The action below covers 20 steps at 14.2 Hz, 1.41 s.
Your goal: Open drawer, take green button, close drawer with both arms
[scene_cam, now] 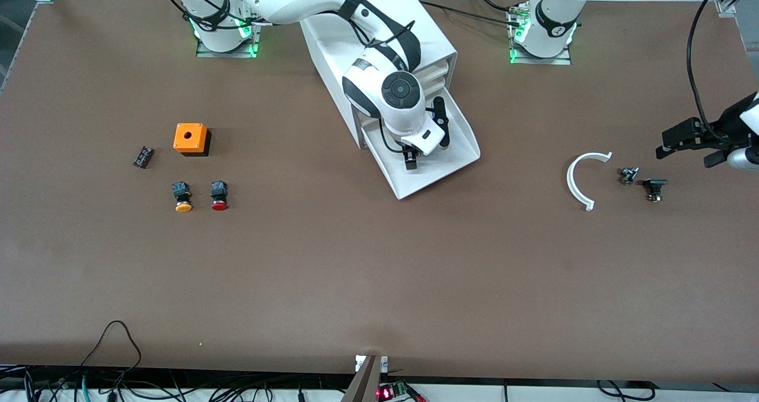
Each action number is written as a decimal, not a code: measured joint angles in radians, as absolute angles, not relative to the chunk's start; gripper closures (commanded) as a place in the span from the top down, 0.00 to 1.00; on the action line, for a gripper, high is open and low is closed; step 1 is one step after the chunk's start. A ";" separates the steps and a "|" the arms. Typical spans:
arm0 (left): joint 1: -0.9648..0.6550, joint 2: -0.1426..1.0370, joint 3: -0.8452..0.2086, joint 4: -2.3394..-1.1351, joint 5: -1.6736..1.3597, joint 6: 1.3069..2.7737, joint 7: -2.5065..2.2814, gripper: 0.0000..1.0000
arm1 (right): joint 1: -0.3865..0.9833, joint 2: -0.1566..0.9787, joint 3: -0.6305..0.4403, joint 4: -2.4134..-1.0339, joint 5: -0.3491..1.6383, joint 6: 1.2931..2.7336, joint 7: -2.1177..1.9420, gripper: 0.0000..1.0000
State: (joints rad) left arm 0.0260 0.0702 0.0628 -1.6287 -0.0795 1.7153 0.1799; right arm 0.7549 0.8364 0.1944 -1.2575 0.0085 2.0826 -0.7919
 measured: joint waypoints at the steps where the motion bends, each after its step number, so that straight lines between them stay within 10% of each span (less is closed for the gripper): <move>1: 0.022 0.070 0.040 -1.610 -0.060 1.696 0.120 1.00 | 0.756 0.841 0.194 -1.257 0.005 2.083 -0.792 1.00; 6: 0.013 0.070 -0.018 -1.550 -0.040 1.678 -0.020 1.00 | 0.764 0.858 0.194 -1.250 -0.042 2.096 -0.797 0.61; 20: -0.005 0.069 -0.033 -1.528 -0.040 1.676 -0.053 1.00 | 0.787 0.874 0.194 -1.208 -0.099 2.109 -0.803 0.19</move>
